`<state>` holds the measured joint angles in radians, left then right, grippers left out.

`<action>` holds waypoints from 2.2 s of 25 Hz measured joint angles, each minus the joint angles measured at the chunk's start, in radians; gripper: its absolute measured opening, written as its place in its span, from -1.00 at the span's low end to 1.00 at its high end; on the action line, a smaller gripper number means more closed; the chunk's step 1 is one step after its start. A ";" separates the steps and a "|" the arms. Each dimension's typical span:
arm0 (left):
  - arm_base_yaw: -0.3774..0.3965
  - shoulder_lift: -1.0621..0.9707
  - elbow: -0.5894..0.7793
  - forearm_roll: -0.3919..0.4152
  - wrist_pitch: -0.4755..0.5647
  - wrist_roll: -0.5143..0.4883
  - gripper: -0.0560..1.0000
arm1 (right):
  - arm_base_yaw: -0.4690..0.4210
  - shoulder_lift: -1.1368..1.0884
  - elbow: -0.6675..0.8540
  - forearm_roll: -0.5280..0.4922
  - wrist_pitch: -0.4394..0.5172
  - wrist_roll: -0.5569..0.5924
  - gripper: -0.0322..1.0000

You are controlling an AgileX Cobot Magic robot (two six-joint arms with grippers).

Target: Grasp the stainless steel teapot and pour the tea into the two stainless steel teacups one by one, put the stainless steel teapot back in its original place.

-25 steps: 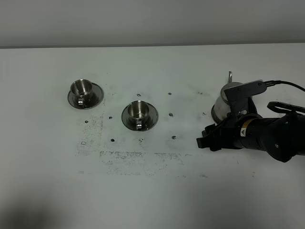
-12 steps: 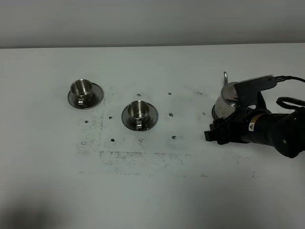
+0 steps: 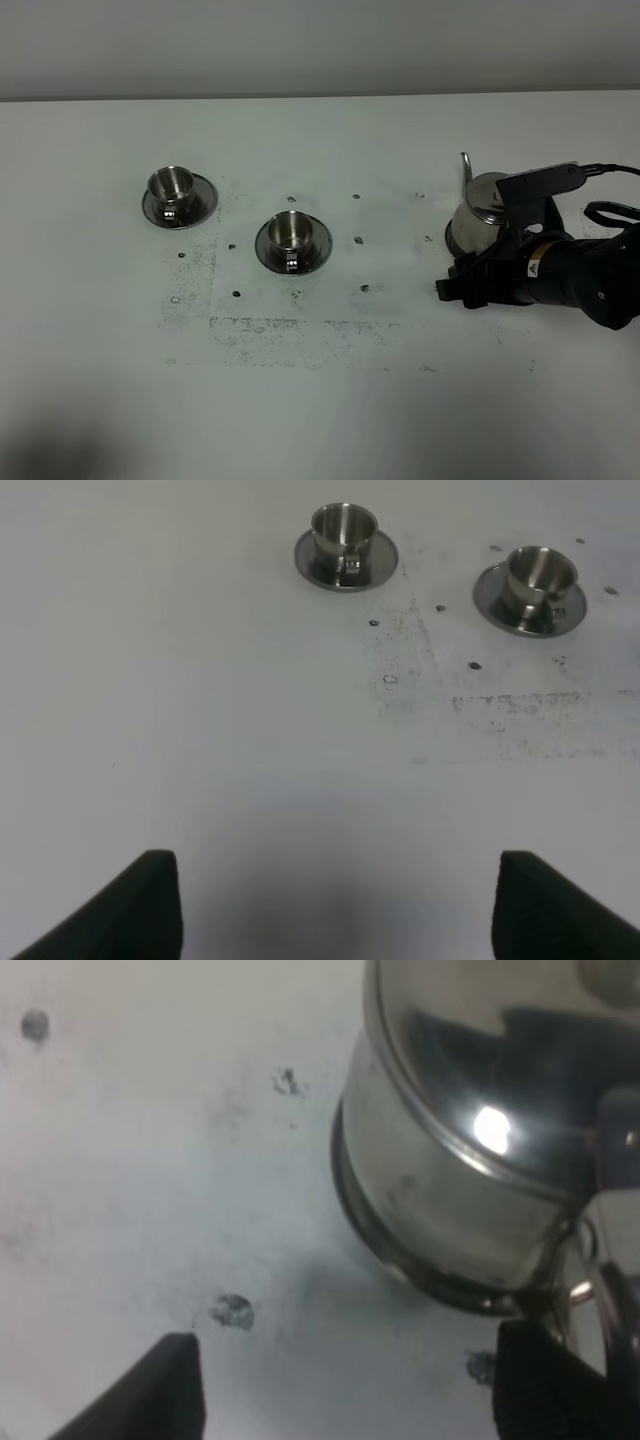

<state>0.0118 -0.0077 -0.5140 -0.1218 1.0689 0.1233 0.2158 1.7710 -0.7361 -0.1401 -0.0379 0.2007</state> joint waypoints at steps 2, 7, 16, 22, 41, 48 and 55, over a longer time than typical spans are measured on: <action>0.000 0.000 0.000 0.000 0.000 0.000 0.42 | 0.000 0.000 0.000 0.000 0.002 0.000 0.20; 0.000 0.000 0.000 0.000 0.000 0.000 0.42 | -0.001 0.000 0.000 -0.007 0.004 -0.001 0.20; 0.000 0.000 0.000 0.000 0.000 0.000 0.42 | -0.001 0.000 0.000 -0.029 0.005 -0.001 0.20; 0.000 0.000 0.000 0.000 0.000 0.000 0.42 | -0.005 0.000 0.000 -0.045 0.007 0.000 0.20; 0.000 0.000 0.000 0.000 0.000 0.000 0.42 | 0.092 -0.224 -0.079 -0.016 0.528 -0.011 0.20; 0.000 0.000 0.000 0.000 0.000 0.000 0.42 | 0.093 -0.401 -0.303 0.016 1.106 -0.168 0.20; 0.000 0.000 0.000 0.000 0.000 0.000 0.42 | 0.057 -0.408 -0.356 -0.034 1.219 -0.194 0.20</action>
<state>0.0118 -0.0077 -0.5140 -0.1218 1.0689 0.1233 0.2731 1.3628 -1.0925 -0.1745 1.1808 0.0069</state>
